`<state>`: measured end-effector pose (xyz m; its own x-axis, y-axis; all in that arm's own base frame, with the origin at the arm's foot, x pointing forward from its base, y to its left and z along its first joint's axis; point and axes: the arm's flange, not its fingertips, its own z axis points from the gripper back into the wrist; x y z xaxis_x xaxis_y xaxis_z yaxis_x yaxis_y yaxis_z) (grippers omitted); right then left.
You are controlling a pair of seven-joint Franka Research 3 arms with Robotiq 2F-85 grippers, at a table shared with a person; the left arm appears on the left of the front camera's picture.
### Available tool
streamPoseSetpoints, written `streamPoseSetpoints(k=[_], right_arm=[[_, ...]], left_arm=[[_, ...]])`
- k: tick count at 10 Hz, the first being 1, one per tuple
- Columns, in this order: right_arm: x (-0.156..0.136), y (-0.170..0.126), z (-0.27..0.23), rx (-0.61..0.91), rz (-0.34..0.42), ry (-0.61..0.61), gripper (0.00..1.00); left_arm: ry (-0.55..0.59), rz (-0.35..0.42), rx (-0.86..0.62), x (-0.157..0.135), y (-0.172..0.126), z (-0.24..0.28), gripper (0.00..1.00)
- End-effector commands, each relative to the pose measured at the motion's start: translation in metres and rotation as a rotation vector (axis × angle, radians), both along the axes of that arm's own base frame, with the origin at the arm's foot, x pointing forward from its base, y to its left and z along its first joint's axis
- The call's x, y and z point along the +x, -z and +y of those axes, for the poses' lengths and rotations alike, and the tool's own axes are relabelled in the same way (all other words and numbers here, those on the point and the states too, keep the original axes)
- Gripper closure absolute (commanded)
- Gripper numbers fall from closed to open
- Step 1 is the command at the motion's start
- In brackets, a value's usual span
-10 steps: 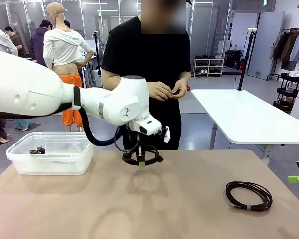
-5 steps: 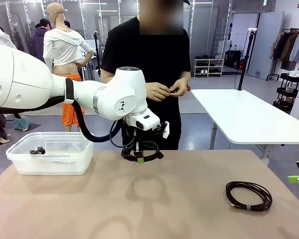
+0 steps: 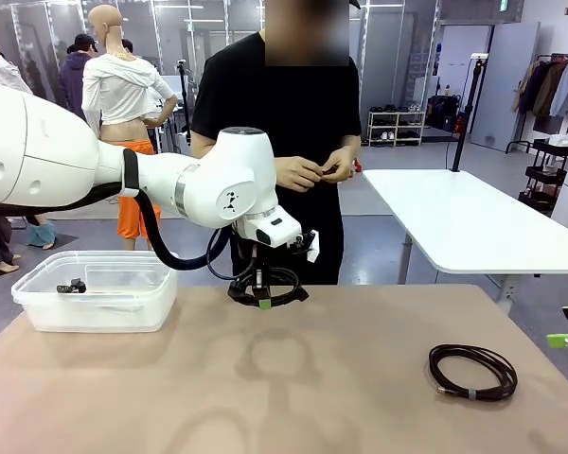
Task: Organize and store the cables.
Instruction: Place the Power Cable into the Organizing box.
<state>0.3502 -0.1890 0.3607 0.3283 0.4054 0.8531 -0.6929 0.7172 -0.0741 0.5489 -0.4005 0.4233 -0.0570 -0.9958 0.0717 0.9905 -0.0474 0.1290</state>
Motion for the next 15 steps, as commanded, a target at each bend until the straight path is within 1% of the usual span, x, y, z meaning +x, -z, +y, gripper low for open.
streamPoseSetpoints(k=[1,2,4,5,7,9,10,12,14,15], right_arm=[[-0.001,-0.001,0.000,-0.009,-0.003,0.000,0.00],[-0.001,-0.001,0.000,-0.009,-0.003,0.000,0.00],[-0.001,-0.001,0.000,-0.009,-0.003,0.000,0.00],[-0.001,-0.001,0.000,-0.009,-0.003,0.000,0.00],[-0.001,-0.001,0.000,-0.009,-0.003,0.000,0.00],[-0.001,-0.001,0.000,-0.009,-0.003,0.000,0.00],[-0.001,-0.001,0.000,-0.009,-0.003,0.000,0.00],[-0.001,-0.001,0.000,-0.009,-0.003,0.000,0.00],[-0.001,-0.001,0.000,-0.009,-0.003,0.000,0.00],[-0.001,-0.001,0.000,-0.009,-0.003,0.000,0.00]], left_arm=[[0.068,-0.043,0.012,0.005,-0.006,0.016,0.83],[0.145,-0.045,0.037,0.011,-0.013,0.041,0.83],[0.226,-0.091,0.036,0.020,-0.028,0.094,0.83],[0.242,-0.111,0.019,0.024,-0.036,0.124,0.83],[0.232,-0.157,0.006,0.036,-0.047,0.191,0.83],[0.173,-0.178,-0.004,0.052,-0.052,0.245,0.83],[0.138,-0.164,-0.019,0.057,-0.053,0.275,0.83],[0.097,-0.134,-0.028,0.064,-0.047,0.314,0.83],[0.139,-0.113,-0.013,0.063,-0.034,0.337,0.83],[0.129,-0.098,-0.014,0.064,-0.030,0.345,0.83]])
